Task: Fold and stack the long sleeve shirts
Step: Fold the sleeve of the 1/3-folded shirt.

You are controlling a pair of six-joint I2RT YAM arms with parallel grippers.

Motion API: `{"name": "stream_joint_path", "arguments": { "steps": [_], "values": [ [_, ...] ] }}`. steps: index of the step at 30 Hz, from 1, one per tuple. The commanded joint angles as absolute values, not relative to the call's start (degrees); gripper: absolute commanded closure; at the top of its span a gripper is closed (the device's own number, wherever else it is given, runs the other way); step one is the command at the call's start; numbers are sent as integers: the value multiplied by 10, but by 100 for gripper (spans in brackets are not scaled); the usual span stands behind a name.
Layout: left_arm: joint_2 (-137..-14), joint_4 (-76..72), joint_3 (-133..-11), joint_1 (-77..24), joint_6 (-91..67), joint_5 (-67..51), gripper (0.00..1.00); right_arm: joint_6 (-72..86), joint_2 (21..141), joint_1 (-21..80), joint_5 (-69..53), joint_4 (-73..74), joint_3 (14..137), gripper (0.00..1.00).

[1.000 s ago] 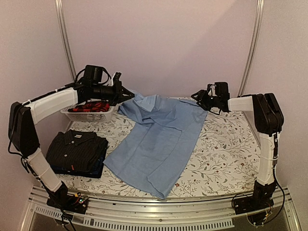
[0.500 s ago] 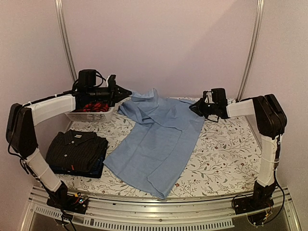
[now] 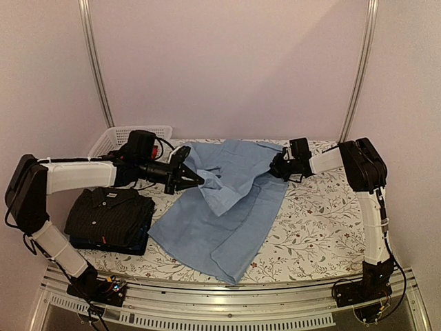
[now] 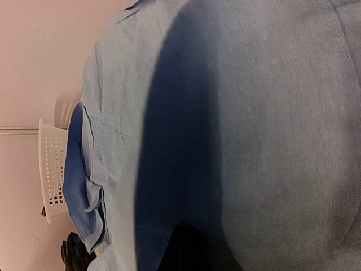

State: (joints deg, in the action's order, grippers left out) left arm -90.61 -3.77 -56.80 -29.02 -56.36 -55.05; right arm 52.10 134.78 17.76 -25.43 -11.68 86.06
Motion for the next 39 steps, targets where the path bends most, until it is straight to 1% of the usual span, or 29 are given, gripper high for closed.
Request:
{"name": "stream_joint_path", "arguments": {
  "steps": [1, 4, 10, 14, 20, 26, 28, 33, 37, 39],
  "values": [
    [-889, -102, -500, -318, -594, -604, 100, 534, 1364, 178, -233, -95, 900, 100],
    [-880, -180, -461, -335, -661, -613, 99, 537, 1370, 178, -232, -93, 909, 100],
    [-869, -246, -438, -380, -751, -570, 98, 524, 1339, 178, -214, -55, 905, 97],
    [-871, -291, -406, -401, -814, -523, 99, 494, 1286, 178, -187, -20, 873, 91],
    [-909, -421, -338, -435, -915, -490, 100, 456, 1200, 178, -163, 28, 820, 82],
    [-948, -489, -300, -480, -957, -454, 100, 420, 1142, 179, -137, 56, 768, 77],
    [-953, -511, -287, -495, -970, -439, 100, 412, 1120, 181, -133, 52, 747, 73],
    [-962, -533, -265, -508, -979, -407, 100, 400, 1093, 186, -130, 33, 706, 59],
    [-972, -555, -260, -510, -985, -391, 100, 397, 1077, 187, -118, 12, 675, 50],
    [-979, -571, -257, -511, -992, -387, 100, 398, 1059, 188, -104, 5, 647, 49]
  ]
}}
